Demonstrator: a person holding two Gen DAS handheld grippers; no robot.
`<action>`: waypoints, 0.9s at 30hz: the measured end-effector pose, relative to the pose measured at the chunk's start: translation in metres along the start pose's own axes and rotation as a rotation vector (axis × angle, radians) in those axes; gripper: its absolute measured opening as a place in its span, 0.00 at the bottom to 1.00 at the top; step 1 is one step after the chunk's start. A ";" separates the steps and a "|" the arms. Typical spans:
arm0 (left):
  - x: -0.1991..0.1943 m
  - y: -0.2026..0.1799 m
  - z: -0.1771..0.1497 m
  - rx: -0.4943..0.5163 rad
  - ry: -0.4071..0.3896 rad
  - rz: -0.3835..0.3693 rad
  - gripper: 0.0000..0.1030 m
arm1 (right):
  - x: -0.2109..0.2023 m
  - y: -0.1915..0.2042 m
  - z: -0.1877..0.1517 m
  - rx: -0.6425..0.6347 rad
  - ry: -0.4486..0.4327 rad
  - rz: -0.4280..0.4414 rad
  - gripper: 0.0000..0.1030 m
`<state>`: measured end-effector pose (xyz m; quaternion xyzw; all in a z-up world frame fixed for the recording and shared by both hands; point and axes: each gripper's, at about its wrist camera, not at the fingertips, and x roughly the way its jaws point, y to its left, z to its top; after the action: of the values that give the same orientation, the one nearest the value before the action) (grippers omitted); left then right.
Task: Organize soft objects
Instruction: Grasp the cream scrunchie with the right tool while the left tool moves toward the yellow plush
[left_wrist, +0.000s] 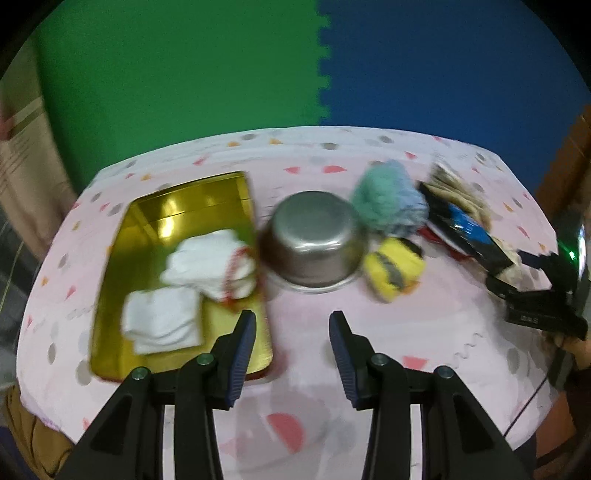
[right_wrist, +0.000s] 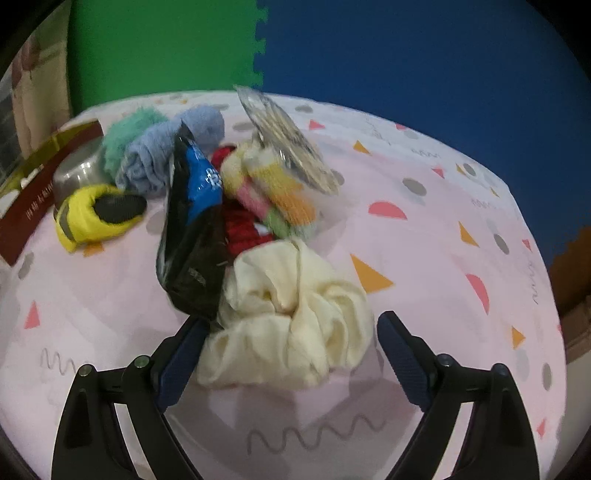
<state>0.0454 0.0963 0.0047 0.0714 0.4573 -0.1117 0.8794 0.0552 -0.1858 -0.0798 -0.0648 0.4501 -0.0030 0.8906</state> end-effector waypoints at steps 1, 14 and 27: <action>0.003 -0.009 0.003 0.018 0.005 -0.015 0.41 | 0.000 0.000 0.000 0.000 -0.002 0.003 0.76; 0.032 -0.075 0.017 0.116 0.054 -0.159 0.41 | -0.009 -0.037 -0.013 0.122 -0.015 0.027 0.18; 0.065 -0.107 0.040 0.311 0.114 -0.136 0.50 | -0.008 -0.043 -0.014 0.159 -0.027 0.074 0.22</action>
<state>0.0850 -0.0247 -0.0281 0.1817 0.4874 -0.2362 0.8208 0.0412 -0.2299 -0.0768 0.0229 0.4384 -0.0048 0.8985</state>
